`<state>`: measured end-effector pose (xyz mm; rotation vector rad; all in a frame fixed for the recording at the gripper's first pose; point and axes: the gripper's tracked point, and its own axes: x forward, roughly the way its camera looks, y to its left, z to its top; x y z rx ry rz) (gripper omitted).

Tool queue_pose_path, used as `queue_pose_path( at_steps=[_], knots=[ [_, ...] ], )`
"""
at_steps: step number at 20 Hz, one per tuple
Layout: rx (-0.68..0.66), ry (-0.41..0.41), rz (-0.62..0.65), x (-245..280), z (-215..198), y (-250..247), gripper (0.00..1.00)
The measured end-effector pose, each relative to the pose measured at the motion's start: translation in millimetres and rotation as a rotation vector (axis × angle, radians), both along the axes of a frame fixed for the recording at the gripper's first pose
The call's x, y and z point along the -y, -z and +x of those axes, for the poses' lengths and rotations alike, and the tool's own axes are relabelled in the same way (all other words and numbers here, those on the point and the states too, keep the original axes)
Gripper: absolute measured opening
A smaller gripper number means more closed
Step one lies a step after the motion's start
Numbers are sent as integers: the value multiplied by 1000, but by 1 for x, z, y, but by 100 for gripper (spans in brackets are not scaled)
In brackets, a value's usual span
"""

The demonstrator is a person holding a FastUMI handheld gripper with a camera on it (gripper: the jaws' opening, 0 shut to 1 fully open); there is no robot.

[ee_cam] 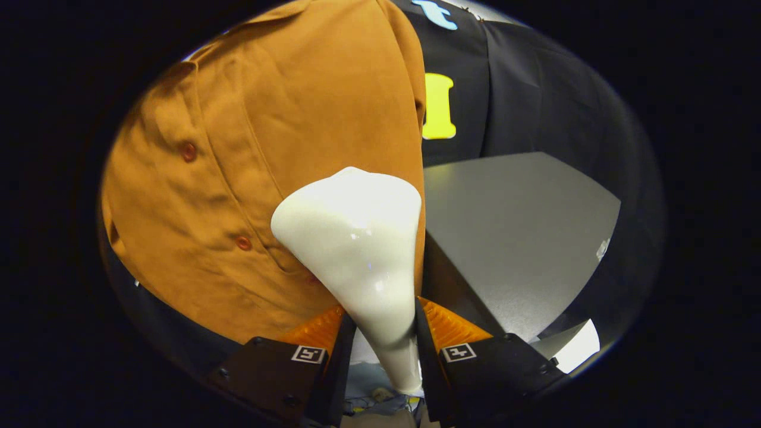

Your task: Iron the clothes twice with a garment steamer, once on the left side and once on the right side.

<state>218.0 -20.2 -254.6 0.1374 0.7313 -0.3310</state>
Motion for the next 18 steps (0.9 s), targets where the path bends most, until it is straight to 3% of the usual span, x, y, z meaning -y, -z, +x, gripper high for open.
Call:
queue_pose_path(
  at_steps=[6, 12, 18],
  knots=[
    [286, -137, -6, -64, 21, -103, 56],
    [361, -227, -3, -130, 12, -121, 56],
    [346, -275, -4, -164, 24, -112, 56]
  ],
)
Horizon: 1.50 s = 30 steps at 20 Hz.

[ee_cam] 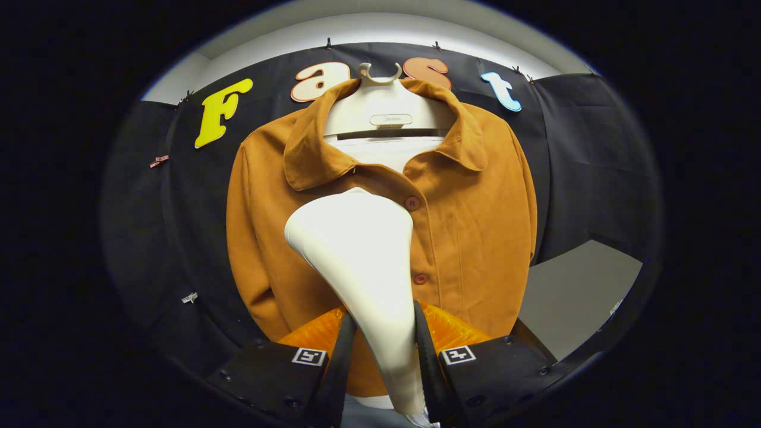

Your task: Iron the clothes twice with a garment steamer, once on the left side and once on the right side.

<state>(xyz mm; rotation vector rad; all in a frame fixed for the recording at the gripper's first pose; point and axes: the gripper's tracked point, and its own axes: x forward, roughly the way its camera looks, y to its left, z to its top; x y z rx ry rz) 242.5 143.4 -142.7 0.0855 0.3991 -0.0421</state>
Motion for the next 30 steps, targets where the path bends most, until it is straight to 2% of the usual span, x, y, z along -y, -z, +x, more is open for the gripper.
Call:
queue_pose_path(
  at_steps=[10, 13, 30],
  knots=[
    [-159, -15, 9, -18, 23, 67, 56],
    [-171, -20, 17, -20, 23, 73, 56],
    [-408, 1, 51, -9, -14, 161, 56]
  ],
)
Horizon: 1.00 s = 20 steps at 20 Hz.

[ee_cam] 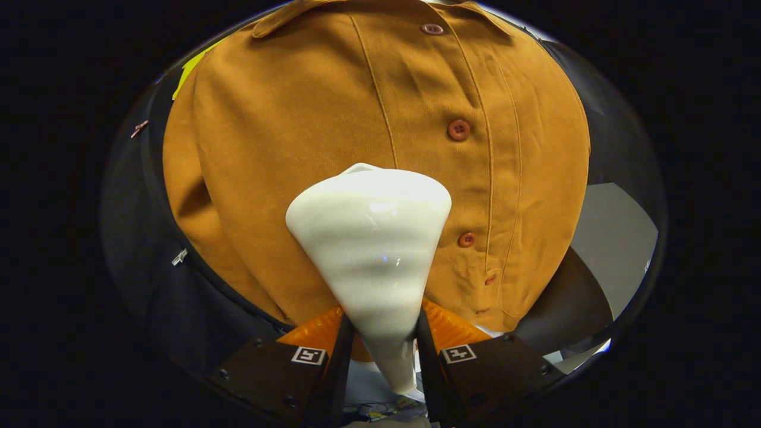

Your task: Iron the clothes twice with a garment steamer, once on the left side and once on the right side.

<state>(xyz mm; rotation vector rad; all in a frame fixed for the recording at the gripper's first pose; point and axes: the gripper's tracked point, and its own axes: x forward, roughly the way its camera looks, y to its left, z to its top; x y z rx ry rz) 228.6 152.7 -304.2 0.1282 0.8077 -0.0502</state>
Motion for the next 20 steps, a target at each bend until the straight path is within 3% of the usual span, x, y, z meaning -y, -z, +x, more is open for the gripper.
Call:
queue_pose_path(
  at_steps=[7, 17, 20],
  knots=[
    [-116, 0, -1, 4, -19, 40, 56],
    [-218, 1, -19, 3, -28, 27, 56],
    [-188, -2, -26, 4, -24, 25, 56]
  ],
)
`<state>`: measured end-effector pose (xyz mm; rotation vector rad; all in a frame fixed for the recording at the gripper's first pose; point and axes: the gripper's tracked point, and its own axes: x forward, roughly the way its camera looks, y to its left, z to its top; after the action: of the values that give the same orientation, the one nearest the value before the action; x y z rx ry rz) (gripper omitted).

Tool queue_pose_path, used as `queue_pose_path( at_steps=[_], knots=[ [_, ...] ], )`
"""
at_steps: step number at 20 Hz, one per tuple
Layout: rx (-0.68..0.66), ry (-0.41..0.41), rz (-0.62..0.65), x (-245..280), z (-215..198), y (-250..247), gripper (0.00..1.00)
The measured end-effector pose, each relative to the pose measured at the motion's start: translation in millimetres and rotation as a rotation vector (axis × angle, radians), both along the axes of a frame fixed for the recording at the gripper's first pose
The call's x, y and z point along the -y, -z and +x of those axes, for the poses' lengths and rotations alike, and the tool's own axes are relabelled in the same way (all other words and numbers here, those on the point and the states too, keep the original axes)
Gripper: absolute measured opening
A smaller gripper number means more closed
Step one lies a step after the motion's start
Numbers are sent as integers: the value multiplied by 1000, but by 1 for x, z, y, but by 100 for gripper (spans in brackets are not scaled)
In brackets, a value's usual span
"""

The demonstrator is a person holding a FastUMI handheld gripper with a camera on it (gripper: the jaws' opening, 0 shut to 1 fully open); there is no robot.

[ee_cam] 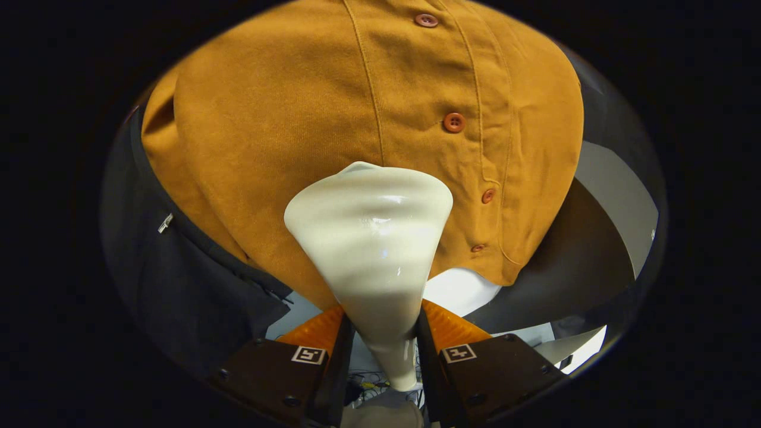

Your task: Iron the clothes twice with a garment steamer, once on the left side and once on the right side.

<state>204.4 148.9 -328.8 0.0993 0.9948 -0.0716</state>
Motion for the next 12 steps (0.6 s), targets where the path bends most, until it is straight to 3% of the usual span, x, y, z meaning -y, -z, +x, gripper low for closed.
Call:
queue_pose_path(
  at_steps=[8, 12],
  knots=[
    [286, -17, -23, 15, 33, -48, 56],
    [458, -9, -37, 30, 45, -117, 56]
  ],
)
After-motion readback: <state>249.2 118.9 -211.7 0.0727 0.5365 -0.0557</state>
